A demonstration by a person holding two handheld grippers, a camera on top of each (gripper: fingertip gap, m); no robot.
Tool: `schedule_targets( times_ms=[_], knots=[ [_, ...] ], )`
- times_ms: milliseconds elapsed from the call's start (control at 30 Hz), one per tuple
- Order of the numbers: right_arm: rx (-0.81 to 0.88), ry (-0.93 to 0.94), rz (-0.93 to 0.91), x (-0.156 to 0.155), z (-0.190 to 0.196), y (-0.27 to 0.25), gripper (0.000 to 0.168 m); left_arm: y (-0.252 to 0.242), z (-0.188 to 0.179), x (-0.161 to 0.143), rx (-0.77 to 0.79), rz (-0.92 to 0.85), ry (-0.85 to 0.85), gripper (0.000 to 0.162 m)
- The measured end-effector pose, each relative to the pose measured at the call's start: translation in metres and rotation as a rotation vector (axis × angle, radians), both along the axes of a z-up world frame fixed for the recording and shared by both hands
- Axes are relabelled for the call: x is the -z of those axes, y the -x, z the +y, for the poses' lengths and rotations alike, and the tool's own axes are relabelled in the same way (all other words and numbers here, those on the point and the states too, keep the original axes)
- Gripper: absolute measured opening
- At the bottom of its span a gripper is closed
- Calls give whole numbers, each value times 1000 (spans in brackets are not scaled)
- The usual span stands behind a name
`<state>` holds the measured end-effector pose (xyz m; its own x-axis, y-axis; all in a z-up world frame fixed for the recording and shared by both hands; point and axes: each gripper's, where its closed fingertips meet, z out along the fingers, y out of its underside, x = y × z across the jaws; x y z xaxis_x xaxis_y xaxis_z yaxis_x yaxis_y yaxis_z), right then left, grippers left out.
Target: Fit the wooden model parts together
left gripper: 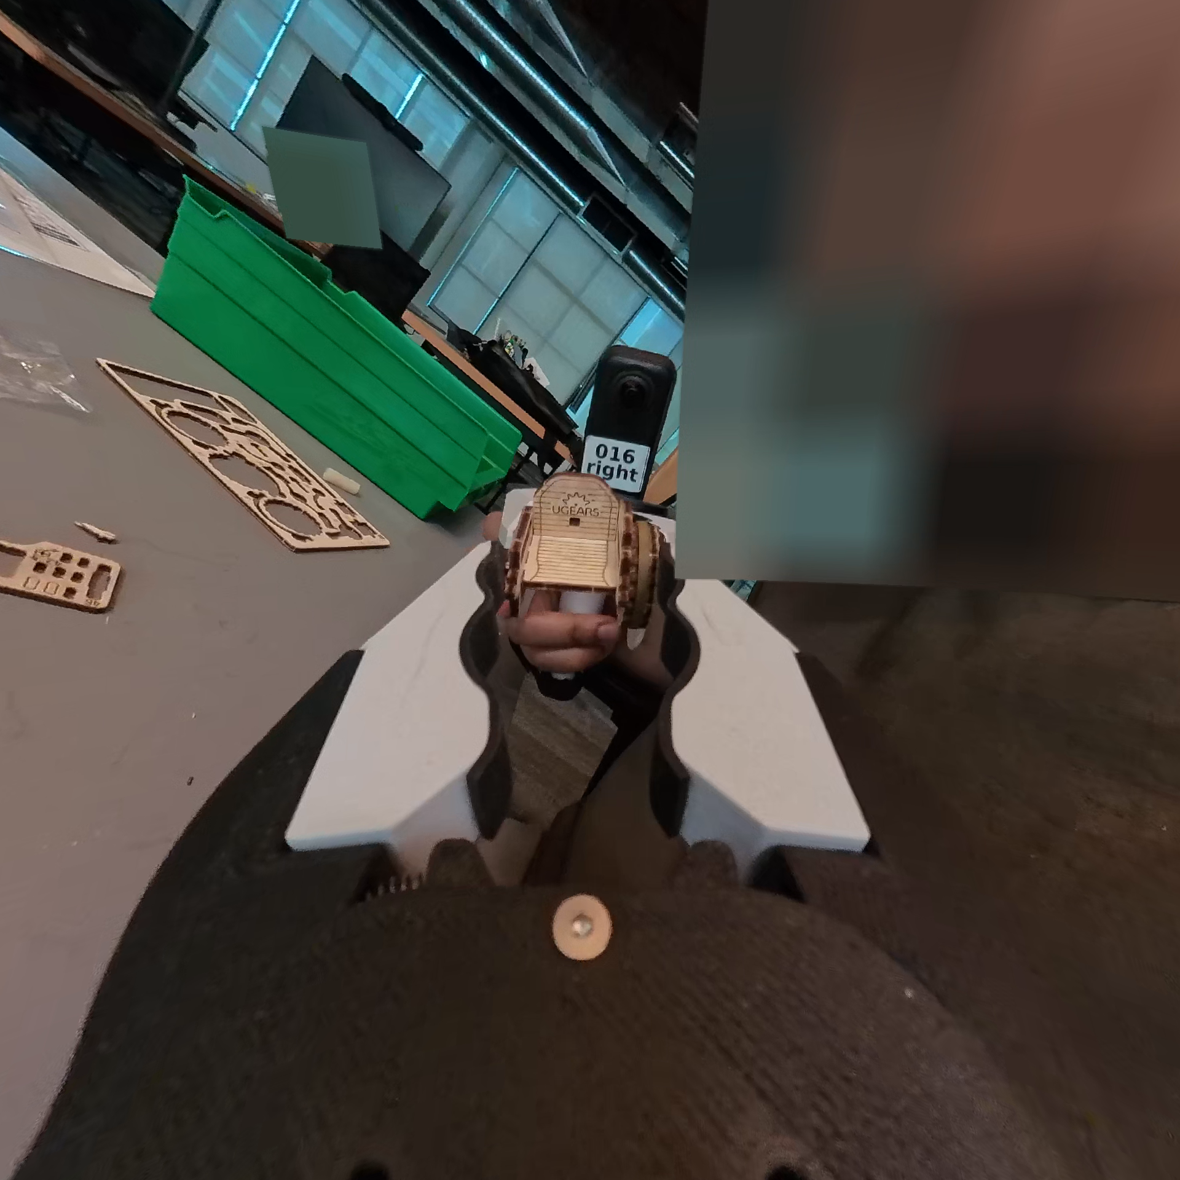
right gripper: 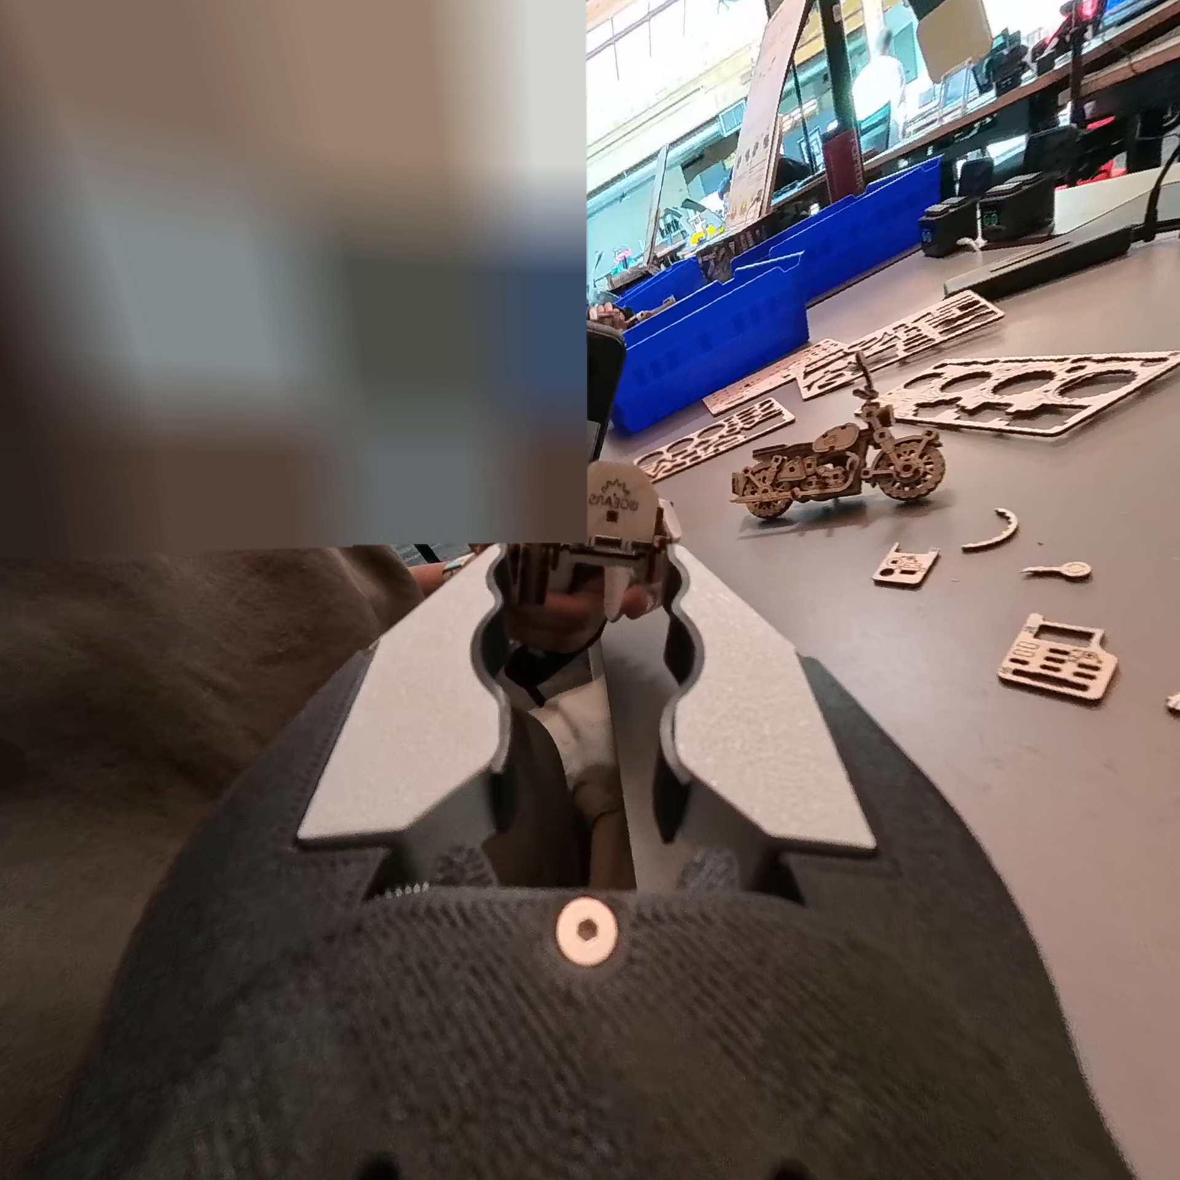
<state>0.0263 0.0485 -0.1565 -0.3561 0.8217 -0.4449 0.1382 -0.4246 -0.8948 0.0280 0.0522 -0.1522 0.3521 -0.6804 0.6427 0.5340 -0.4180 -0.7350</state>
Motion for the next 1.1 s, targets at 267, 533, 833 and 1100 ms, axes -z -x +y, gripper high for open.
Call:
schedule_targets(
  times_ms=[267, 533, 833, 1100],
  knots=[
    [-20, 50, 6, -2, -2, 0, 45, -1, -1, 0, -4, -11, 6, 43],
    [-22, 50, 15, -4, -3, -1, 45, -5, -3, 0, 22, -24, 13, 47],
    [-25, 39, 30, -7, -4, -2, 45, -7, -5, -1, 41, -49, 13, 45],
    [-6, 21, 16, -3, 0, -1, 47, -5, -2, 1, 22, -38, 26, 43]
  ],
)
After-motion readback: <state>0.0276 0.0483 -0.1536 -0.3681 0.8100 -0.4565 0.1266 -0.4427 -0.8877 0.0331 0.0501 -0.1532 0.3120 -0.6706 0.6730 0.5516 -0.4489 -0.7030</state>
